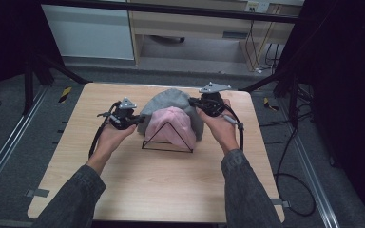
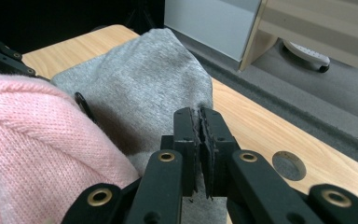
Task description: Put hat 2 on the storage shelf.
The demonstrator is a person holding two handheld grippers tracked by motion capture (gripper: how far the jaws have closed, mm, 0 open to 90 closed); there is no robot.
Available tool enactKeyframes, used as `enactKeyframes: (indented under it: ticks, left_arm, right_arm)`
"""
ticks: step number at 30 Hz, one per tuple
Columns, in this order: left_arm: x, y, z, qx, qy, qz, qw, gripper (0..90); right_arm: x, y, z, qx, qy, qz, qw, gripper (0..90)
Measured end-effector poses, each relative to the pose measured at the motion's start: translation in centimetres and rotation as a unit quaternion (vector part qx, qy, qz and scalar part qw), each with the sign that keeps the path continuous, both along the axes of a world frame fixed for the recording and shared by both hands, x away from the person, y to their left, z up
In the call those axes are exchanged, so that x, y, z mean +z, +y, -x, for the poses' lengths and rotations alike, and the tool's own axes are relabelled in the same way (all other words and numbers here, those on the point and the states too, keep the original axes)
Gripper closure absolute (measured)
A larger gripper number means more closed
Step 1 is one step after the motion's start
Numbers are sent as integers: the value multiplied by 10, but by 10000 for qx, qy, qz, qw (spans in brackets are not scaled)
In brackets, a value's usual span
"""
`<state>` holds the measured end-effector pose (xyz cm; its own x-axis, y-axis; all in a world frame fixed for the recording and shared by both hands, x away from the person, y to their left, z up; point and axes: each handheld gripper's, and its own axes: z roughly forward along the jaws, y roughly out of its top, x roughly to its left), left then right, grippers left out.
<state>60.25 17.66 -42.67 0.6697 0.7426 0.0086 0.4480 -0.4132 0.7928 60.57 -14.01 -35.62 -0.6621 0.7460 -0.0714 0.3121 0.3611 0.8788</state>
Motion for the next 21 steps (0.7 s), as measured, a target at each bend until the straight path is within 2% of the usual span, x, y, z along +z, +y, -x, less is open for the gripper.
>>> enactKeyframes:
  ticks: [4,6,7,10,12,13,15,18,21]
  left_arm:
    - [-3,0,0,7,26,17,10000,836]
    - [-4,1,0,50,23,41,10000,792]
    - [-4,2,1,158,-6,78,9998,707]
    - [-2,4,3,228,-96,126,9996,670]
    - [1,7,6,294,-129,168,9993,619]
    - [5,9,9,337,-181,178,9991,570]
    - [8,11,12,372,-228,197,9989,549]
    - [19,19,21,468,-361,249,9979,485]
    - [26,29,34,481,-286,227,9982,388]
  right_arm:
    - [-2,1,0,8,11,31,10000,853]
    - [-3,1,-1,-8,36,24,10000,838]
    - [-3,0,-1,-26,57,-2,10000,786]
    - [-2,-1,0,-34,46,-13,10000,725]
    - [-1,-2,3,-90,56,-34,9999,644]
    - [2,-5,6,-138,65,-46,9999,575]
    - [3,-6,8,-152,54,-52,9999,550]
    - [9,-15,17,-246,-49,-31,9997,463]
    - [12,-28,33,-363,-82,-65,9993,346]
